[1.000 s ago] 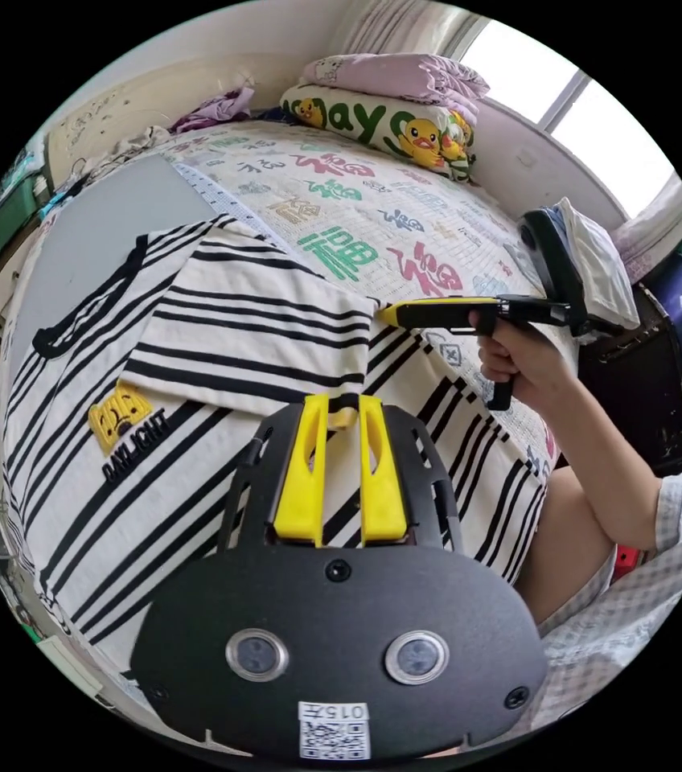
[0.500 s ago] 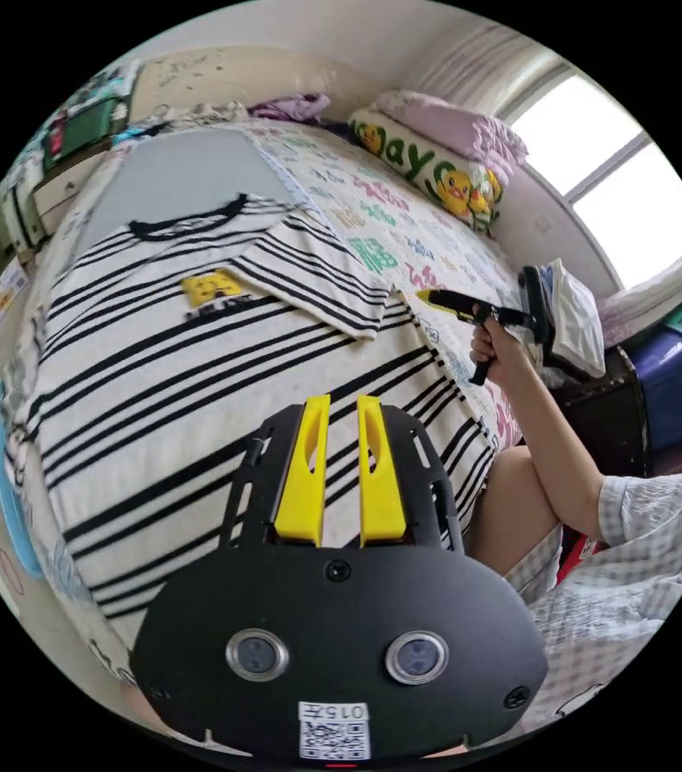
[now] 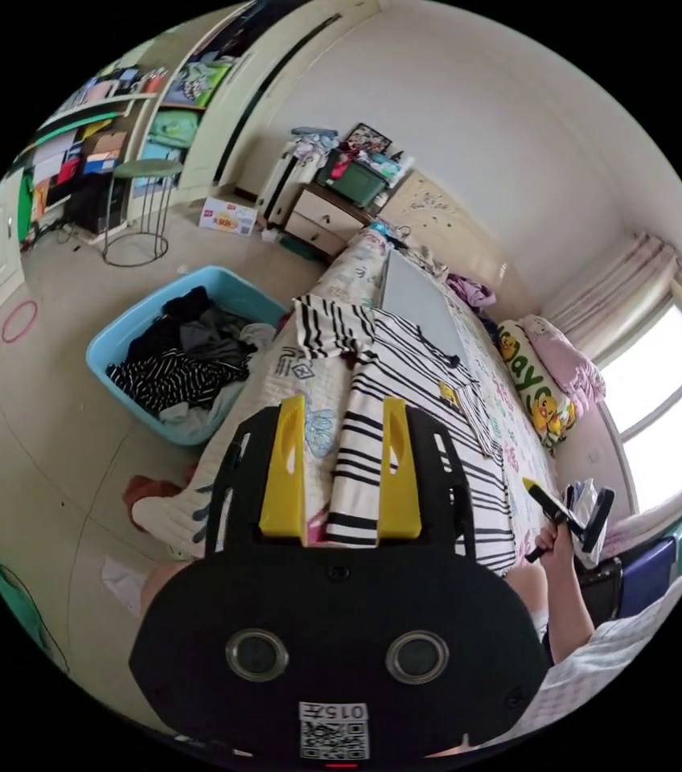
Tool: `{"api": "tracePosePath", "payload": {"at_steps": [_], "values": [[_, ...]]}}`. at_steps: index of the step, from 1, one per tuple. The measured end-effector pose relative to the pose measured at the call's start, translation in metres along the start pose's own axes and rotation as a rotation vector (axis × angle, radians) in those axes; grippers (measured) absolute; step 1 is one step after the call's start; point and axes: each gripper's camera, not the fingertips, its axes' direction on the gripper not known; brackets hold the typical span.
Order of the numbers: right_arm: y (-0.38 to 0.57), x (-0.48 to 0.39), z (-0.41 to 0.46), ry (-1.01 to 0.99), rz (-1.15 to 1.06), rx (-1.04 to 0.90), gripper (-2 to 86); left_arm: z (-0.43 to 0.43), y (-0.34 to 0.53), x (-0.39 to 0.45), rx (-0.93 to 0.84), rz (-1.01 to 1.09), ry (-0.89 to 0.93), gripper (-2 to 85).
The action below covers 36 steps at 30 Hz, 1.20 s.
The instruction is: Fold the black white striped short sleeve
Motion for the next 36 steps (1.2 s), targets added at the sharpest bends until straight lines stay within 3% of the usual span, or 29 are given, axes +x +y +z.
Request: {"api": "tracePosePath", "payload": {"at_steps": [5, 14, 18, 21, 24, 28, 32, 36], "values": [[-0.101, -0.066, -0.018, -0.068, -0.111, -0.076, 3.8, 0.051, -0.047, -0.071, -0.077, -0.143, 0.106, 13.6], [-0.334, -0.202, -0.001, -0.138, -0.355, -0.161, 3.3, 0.143, -0.089, -0.102, -0.227, -0.130, 0.088, 11.8], [-0.436, -0.268, 0.042, -0.148, -0.443, -0.216, 3.7, 0.126, -0.091, -0.111, -0.123, -0.141, 0.145, 1.3], [-0.510, -0.317, 0.084, -0.129, -0.473, -0.311, 4.4, 0.113, -0.092, -0.101, -0.069, -0.088, 0.226, -0.1], [-0.578, -0.362, 0.124, -0.135, -0.471, -0.414, 5.6, 0.123, -0.092, -0.082, -0.124, -0.007, 0.215, -0.5], [-0.632, -0.433, 0.179, 0.016, -0.576, -0.600, 9.1, 0.143, -0.079, -0.076, -0.187, -0.039, 0.255, -0.6], [-0.638, -0.485, 0.205, 0.115, -0.730, -0.769, 12.2, 0.146, -0.079, -0.076, -0.189, -0.044, 0.267, -0.6], [-0.629, -0.513, 0.220, 0.338, -0.882, -0.896, 11.5, 0.148, -0.077, -0.079, -0.195, -0.065, 0.278, -0.5]]}}
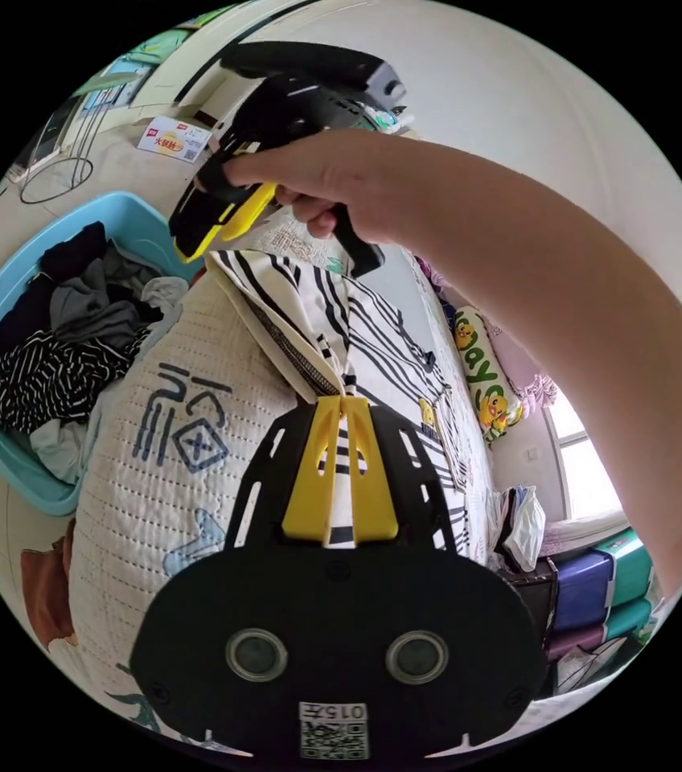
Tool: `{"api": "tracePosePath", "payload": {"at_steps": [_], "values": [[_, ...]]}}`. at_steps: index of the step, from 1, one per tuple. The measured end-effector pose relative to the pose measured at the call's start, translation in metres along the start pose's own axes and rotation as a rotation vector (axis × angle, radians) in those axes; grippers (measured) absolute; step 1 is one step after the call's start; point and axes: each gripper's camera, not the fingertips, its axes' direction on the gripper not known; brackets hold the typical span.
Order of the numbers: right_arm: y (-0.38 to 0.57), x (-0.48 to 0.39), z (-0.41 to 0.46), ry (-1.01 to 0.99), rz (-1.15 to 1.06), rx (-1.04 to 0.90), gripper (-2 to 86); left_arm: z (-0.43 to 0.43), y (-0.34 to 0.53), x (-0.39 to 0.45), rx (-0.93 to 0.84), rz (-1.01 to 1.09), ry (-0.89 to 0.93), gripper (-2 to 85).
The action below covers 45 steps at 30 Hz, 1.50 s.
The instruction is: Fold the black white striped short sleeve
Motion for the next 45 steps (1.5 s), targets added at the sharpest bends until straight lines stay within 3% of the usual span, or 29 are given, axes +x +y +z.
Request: {"api": "tracePosePath", "payload": {"at_steps": [5, 9, 14, 18, 22, 29, 33, 39, 45], "values": [[0.014, 0.005, -0.015, 0.028, 0.017, -0.062, 5.9, -0.002, 0.000, 0.001, 0.013, -0.018, -0.011, -0.6], [0.076, 0.033, -0.063, 0.043, 0.126, 0.127, 3.5, -0.029, 0.000, 0.011, 0.136, 0.021, -0.101, -0.6], [0.240, 0.107, -0.094, -0.108, 0.384, 0.442, 2.6, -0.035, -0.001, 0.044, 0.184, 0.196, -0.198, -0.6], [0.395, 0.128, -0.048, -0.172, 0.538, 0.492, 2.1, -0.014, 0.006, 0.087, 0.125, 0.444, -0.153, -0.4], [0.504, 0.115, 0.043, -0.219, 0.670, 0.446, 2.7, 0.033, 0.027, 0.137, -0.061, 0.696, -0.131, 0.4], [0.608, 0.109, 0.159, -0.265, 0.968, 0.355, 4.8, 0.054, 0.023, 0.153, -0.224, 0.801, 0.026, 7.1], [0.618, 0.066, 0.155, -0.339, 0.790, 0.500, 6.1, 0.038, 0.005, 0.134, -0.092, 0.720, -0.127, 7.3], [0.566, -0.037, 0.164, -0.387, 0.424, 0.555, 10.1, 0.072, 0.001, 0.140, -0.157, 0.722, -0.212, 7.1], [0.551, -0.053, 0.225, -0.269, 0.481, 0.404, 6.9, 0.103, 0.005, 0.149, -0.206, 0.756, -0.347, 3.5]]}}
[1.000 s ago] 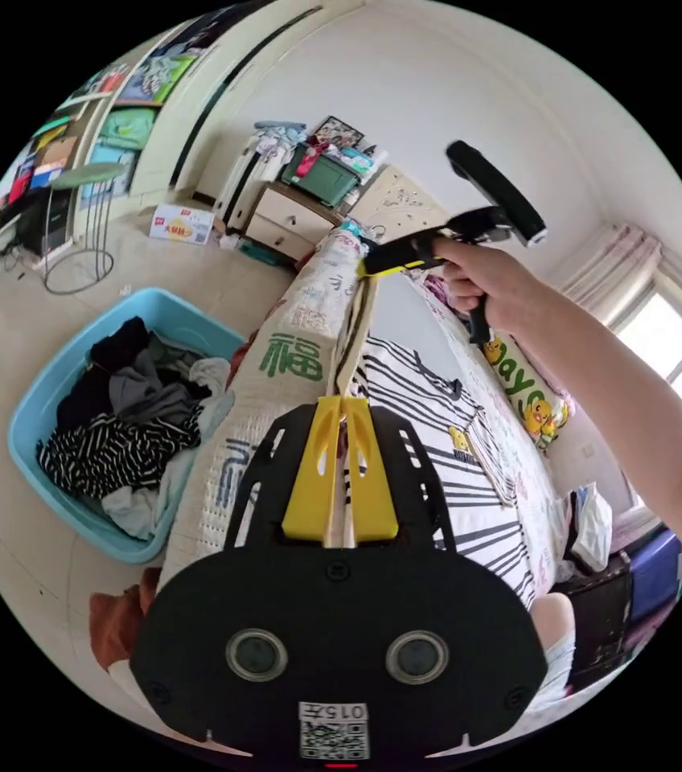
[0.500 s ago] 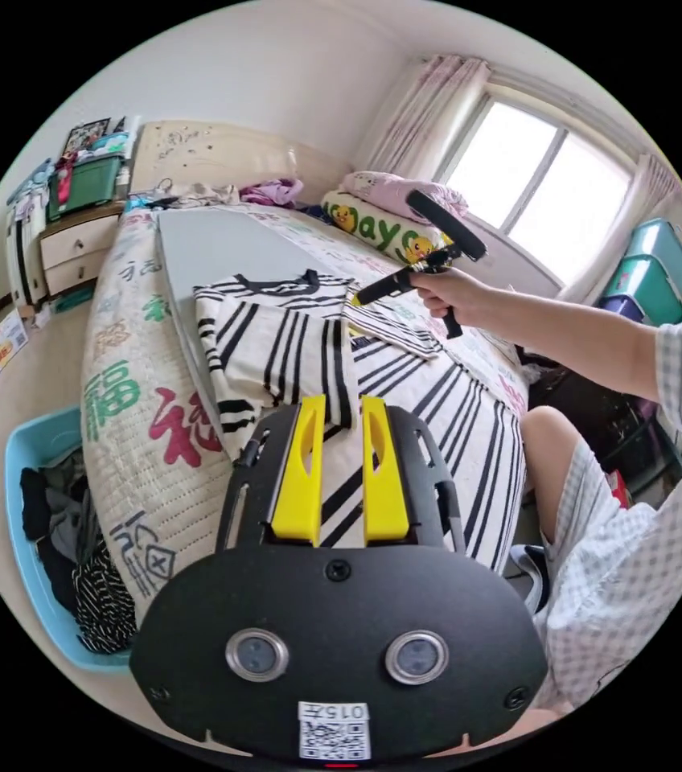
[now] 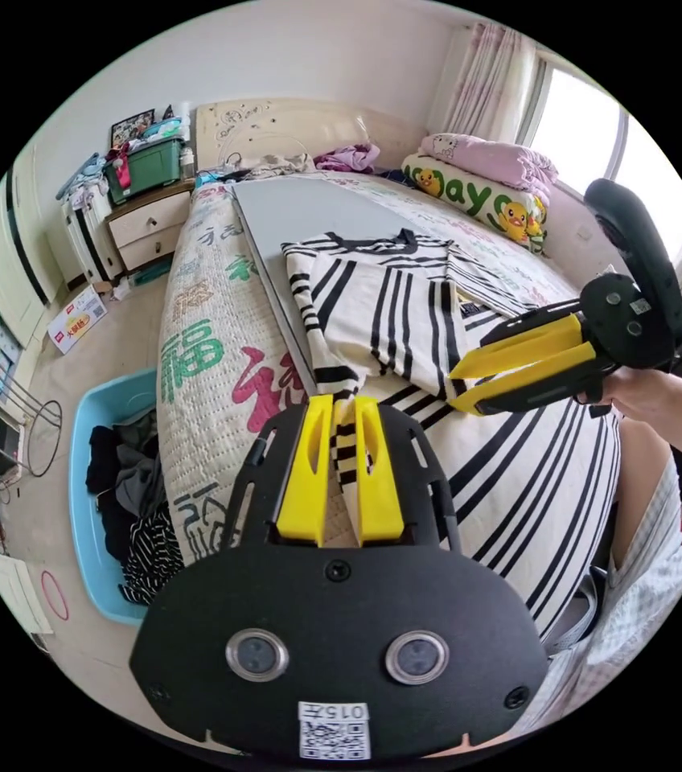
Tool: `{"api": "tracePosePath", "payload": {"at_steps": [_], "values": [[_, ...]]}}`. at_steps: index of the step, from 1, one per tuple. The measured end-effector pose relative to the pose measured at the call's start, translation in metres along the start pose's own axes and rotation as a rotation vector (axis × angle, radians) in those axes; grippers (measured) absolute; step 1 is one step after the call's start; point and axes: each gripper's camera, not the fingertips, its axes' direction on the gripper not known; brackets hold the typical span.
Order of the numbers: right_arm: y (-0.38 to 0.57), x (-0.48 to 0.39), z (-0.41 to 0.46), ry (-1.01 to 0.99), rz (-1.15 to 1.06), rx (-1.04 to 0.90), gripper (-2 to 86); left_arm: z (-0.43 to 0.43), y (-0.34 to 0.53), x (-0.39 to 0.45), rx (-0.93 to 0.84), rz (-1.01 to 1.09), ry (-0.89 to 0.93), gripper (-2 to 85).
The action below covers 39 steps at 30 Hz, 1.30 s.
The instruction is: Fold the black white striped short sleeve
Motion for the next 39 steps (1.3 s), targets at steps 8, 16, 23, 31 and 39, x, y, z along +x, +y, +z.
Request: {"api": "tracePosePath", "payload": {"at_steps": [8, 16, 23, 31, 39], "values": [[0.025, 0.031, 0.032, -0.164, 0.034, 0.000, 0.8, -0.009, -0.003, -0.030, -0.038, -0.079, 0.071, 0.5], [0.045, 0.090, 0.065, -0.153, 0.218, 0.061, 7.8, -0.014, -0.002, -0.054, -0.058, -0.147, 0.106, 5.4], [0.043, 0.171, 0.105, -0.066, 0.461, 0.100, 9.3, -0.036, 0.002, -0.065, 0.160, -0.191, 0.159, 5.5], [0.022, 0.180, 0.171, -0.090, 0.491, 0.044, 1.5, -0.003, -0.008, -0.060, 0.064, -0.171, 0.212, 4.9], [0.019, 0.187, 0.220, -0.064, 0.510, 0.017, 3.4, -0.004, -0.010, -0.068, 0.025, -0.183, 0.190, 1.4]]}}
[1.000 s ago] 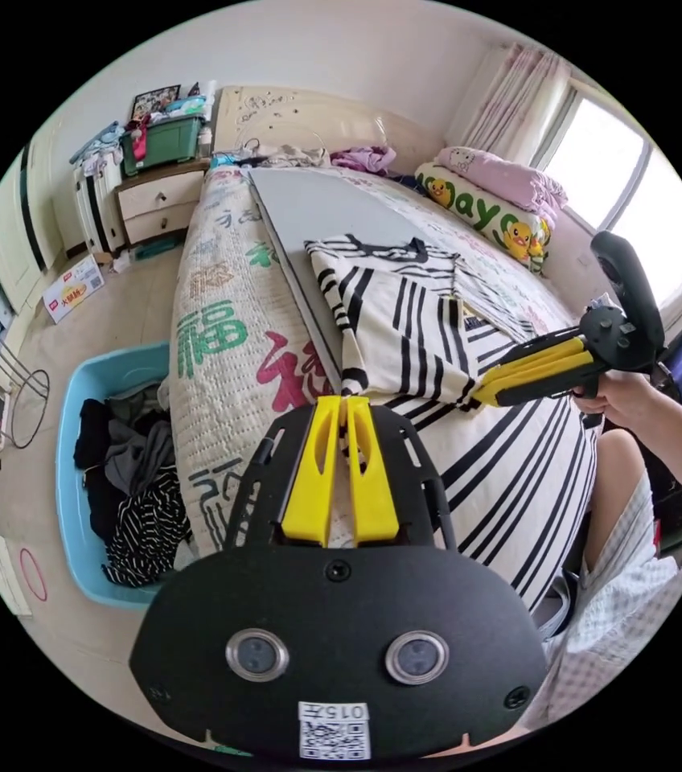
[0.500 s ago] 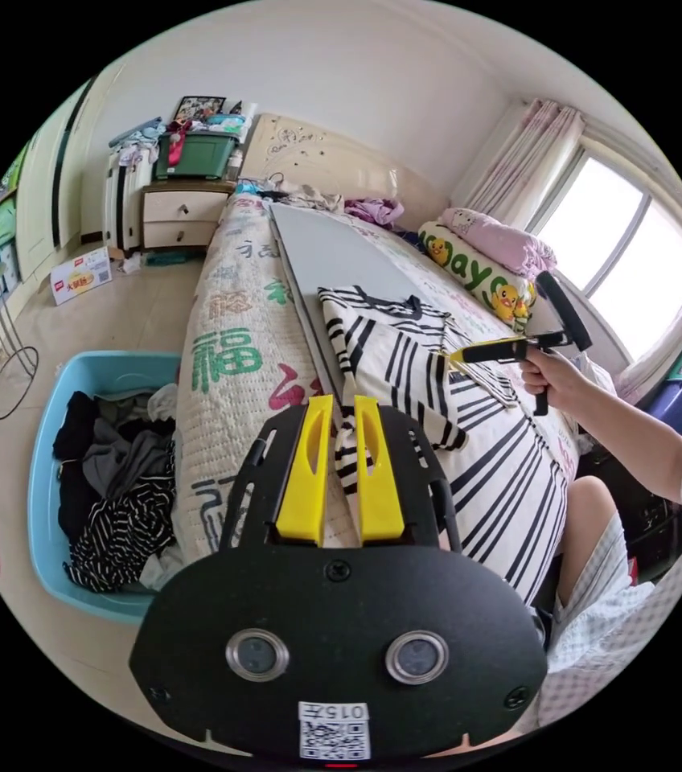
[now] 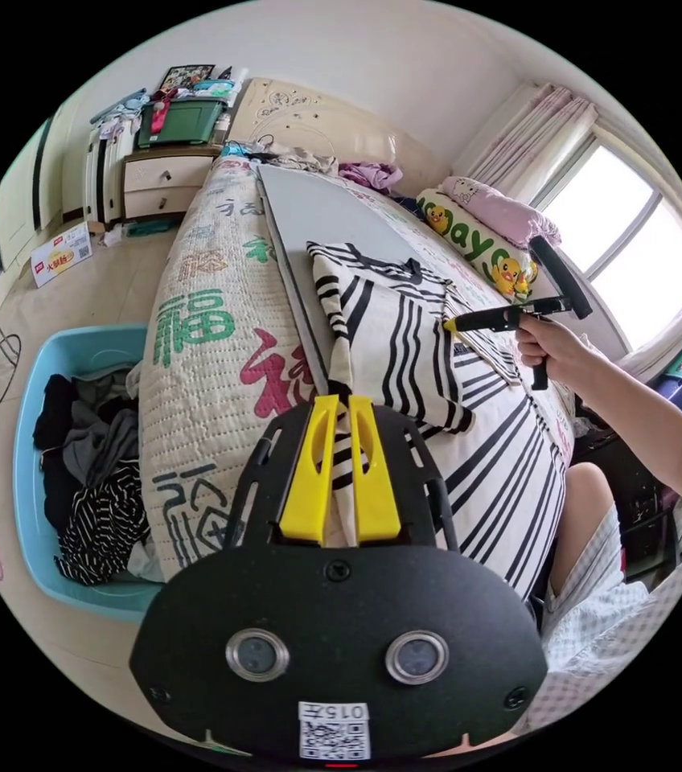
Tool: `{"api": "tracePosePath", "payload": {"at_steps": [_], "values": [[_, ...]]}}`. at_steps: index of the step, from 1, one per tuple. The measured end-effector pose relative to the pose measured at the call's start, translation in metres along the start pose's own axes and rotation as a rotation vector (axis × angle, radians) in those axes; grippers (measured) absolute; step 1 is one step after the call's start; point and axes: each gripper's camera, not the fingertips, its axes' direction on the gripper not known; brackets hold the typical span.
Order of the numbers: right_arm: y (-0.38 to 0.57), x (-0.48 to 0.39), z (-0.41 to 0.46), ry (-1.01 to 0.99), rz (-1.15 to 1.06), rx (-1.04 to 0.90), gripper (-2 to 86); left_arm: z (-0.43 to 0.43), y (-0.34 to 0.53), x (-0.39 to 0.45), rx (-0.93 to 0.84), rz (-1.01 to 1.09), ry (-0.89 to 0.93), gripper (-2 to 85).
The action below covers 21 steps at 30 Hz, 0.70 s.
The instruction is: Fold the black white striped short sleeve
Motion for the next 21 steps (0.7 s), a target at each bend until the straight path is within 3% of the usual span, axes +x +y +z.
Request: {"api": "tracePosePath", "payload": {"at_steps": [4, 11, 14, 21], "values": [[0.000, 0.000, 0.018, 0.031, 0.008, 0.009, 6.2, -0.006, -0.003, 0.002, -0.013, 0.021, -0.023, 1.1], [0.004, 0.017, 0.042, 0.018, 0.026, 0.086, 5.0, -0.039, -0.003, 0.002, 0.155, 0.040, 0.190, 1.4], [0.005, 0.009, 0.059, -0.076, -0.067, 0.136, 5.0, -0.023, -0.009, 0.035, 0.100, 0.138, 0.209, 2.2], [-0.012, 0.001, 0.129, -0.021, -0.152, 0.050, 4.2, 0.013, -0.014, 0.093, -0.066, 0.249, 0.062, 4.7]]}}
